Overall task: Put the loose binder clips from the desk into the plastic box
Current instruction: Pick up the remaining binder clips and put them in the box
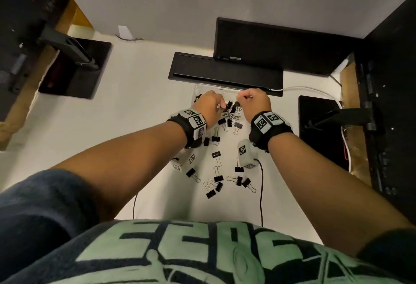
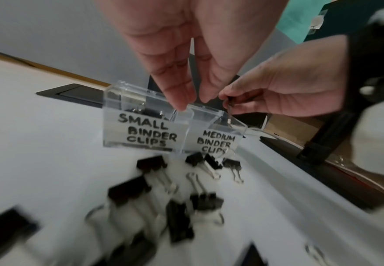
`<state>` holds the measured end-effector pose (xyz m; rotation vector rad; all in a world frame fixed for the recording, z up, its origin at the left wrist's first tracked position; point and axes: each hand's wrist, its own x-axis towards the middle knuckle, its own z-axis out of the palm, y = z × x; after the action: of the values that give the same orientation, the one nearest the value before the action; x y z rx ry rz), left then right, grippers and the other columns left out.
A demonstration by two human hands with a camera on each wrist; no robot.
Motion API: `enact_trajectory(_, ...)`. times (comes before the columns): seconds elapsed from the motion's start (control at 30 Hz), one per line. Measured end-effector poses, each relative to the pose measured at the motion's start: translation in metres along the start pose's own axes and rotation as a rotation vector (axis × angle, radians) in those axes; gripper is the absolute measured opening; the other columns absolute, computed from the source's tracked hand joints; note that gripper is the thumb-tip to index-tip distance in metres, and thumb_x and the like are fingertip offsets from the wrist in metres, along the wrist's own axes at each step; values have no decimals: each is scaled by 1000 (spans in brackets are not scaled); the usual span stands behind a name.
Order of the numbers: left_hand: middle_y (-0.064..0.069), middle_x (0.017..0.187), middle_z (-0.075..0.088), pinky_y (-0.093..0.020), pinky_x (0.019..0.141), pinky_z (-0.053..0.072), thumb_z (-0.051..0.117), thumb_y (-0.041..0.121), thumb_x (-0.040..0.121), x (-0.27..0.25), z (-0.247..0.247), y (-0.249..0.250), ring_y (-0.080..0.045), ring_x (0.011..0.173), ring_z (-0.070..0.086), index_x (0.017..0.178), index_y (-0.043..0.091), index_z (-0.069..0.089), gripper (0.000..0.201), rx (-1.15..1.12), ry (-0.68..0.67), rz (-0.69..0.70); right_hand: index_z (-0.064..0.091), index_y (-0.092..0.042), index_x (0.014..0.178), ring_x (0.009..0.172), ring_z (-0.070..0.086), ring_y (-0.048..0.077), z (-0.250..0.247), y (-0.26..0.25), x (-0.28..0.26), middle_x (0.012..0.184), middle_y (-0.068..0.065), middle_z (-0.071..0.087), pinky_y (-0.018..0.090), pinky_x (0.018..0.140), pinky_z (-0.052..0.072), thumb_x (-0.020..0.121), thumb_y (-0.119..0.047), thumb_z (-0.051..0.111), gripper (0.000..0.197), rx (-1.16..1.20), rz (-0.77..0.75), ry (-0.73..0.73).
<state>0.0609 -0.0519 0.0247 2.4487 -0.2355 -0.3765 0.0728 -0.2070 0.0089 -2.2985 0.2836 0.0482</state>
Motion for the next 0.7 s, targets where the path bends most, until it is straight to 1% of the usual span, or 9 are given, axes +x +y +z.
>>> enact_trajectory(0.07,-9,112,54,-35,96,47,54,3,86,-16,8,-12,-24,103,56,94,13,62,16,55,-54,31,73,-10,85,83,59,19,5,-4,0,103,8,65,22,71,41,90,-17,55,20,-76,-30,-37)
enact_trajectory(0.13,-8,112,54,-36,92,49,54,2,85,-30,23,-22,-25,103,55,100,14,63,20,133,-153,68,73,-9,79,82,63,25,9,-5,-2,97,12,67,24,68,45,90,-16,52,25,-133,-67,-70)
enact_trajectory(0.2,-5,117,54,-40,90,51,56,5,85,-43,39,-30,-25,108,55,109,18,63,28,205,-248,135,72,-8,77,86,63,27,11,-5,-5,100,13,65,27,73,47,91,-18,51,27,-153,-96,-97)
enact_trajectory(0.3,-2,128,48,-43,89,52,51,8,88,-60,57,-36,-23,121,47,128,23,53,43,339,-409,196,70,-8,83,88,58,21,10,-3,-15,104,9,58,25,76,43,93,-22,49,27,-159,-110,-104)
enact_trajectory(0.4,-4,132,43,-43,86,54,49,9,90,-69,68,-38,-23,123,45,135,23,46,48,456,-475,254,59,-11,81,82,52,15,6,4,-32,99,3,52,24,73,40,91,-23,48,19,-130,-60,-105)
enact_trajectory(0.5,-7,128,42,-44,84,54,49,5,89,-69,71,-40,-26,115,49,128,15,50,40,516,-467,291,58,-12,80,88,50,17,6,23,-52,95,2,51,31,79,47,92,-23,48,19,-209,-68,-146)
enact_trajectory(0.53,-8,124,43,-44,82,54,48,2,89,-68,71,-40,-27,111,51,123,11,53,35,521,-464,298,62,-10,86,96,50,20,8,31,-57,98,4,53,34,81,48,92,-22,48,19,-267,-83,-162)
enact_trajectory(0.6,-10,120,45,-44,81,54,46,1,90,-69,71,-41,-27,108,53,117,6,53,28,526,-447,315,65,-14,111,113,45,24,10,44,-65,111,7,53,39,86,48,92,-20,48,26,-378,-94,-212)
enact_trajectory(0.7,-12,121,48,-40,78,54,46,4,93,-70,72,-44,-29,105,56,118,5,50,26,510,-386,312,47,-22,137,121,38,24,14,56,-73,122,6,48,37,91,45,92,-17,47,45,-518,-85,-289)
